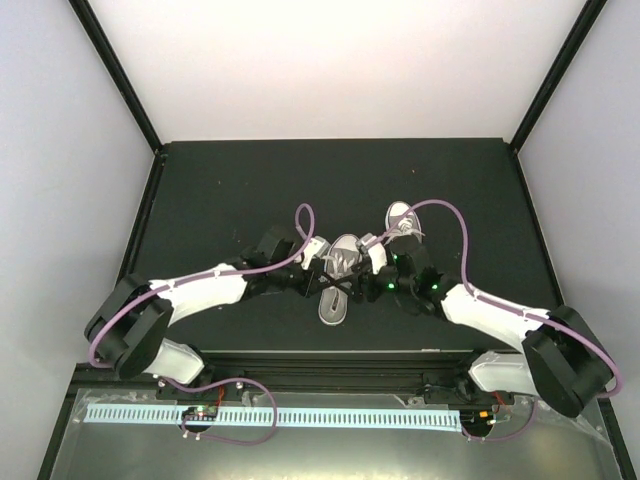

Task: Tie the shoes
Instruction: Wrap the shoelace around the shoelace.

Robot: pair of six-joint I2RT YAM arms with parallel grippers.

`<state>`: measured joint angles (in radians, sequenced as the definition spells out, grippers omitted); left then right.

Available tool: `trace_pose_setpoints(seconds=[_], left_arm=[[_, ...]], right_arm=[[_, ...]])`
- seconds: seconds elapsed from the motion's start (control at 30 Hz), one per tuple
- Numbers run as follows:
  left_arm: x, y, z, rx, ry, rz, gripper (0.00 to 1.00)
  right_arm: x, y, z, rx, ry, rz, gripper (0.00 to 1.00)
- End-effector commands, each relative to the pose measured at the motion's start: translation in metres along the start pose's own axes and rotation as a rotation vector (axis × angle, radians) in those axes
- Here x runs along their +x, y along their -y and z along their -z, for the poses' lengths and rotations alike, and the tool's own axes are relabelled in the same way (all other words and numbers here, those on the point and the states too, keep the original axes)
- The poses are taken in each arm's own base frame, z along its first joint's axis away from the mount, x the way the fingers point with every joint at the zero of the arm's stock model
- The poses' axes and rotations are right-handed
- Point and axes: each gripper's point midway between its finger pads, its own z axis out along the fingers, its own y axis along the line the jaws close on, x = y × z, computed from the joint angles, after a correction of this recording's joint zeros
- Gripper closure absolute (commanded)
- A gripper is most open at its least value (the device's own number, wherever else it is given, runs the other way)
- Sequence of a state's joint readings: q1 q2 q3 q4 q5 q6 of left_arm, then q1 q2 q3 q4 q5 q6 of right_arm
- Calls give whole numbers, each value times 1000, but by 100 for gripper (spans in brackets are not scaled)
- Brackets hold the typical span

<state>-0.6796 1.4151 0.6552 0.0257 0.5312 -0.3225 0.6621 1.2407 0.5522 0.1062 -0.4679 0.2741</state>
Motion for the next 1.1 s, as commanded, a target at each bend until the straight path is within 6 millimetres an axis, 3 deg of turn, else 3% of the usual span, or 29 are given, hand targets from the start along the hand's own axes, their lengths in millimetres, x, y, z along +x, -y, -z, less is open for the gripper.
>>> trace_pose_setpoints(seconds=[0.0,0.2,0.77,0.9,1.07], left_arm=[[-14,9,0,45,-44,59,98],[-22,13,-3,72,-61,77,98],[-23,13,-4,76,-66,87,98],[-26,10,-4,67,-60,100,98],[-29,3,-3,62,-54,136,98]], right_arm=[[-20,-17,-1,-41,123,173,22],[-5,-9,-13,3,78,198,27],[4,4,-43,64,38,174,61],[7,-3,-44,42,28,184,59],[12,-5,-43,48,19,189,49]])
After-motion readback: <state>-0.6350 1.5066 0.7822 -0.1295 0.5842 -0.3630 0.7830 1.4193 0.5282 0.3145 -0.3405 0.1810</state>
